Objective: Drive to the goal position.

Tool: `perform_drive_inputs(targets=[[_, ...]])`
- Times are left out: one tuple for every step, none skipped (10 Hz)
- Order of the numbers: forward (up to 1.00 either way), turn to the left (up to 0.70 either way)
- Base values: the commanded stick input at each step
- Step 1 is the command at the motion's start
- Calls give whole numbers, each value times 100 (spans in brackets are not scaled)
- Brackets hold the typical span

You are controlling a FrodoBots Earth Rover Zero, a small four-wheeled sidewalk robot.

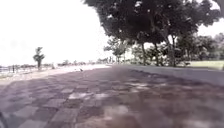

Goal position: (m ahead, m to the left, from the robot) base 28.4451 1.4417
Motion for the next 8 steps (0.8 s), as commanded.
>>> perform_drive_inputs(targets=[[85,21],[85,34],[85,1],[85,0],[85,0],[85,0],[85,0],[85,0]])
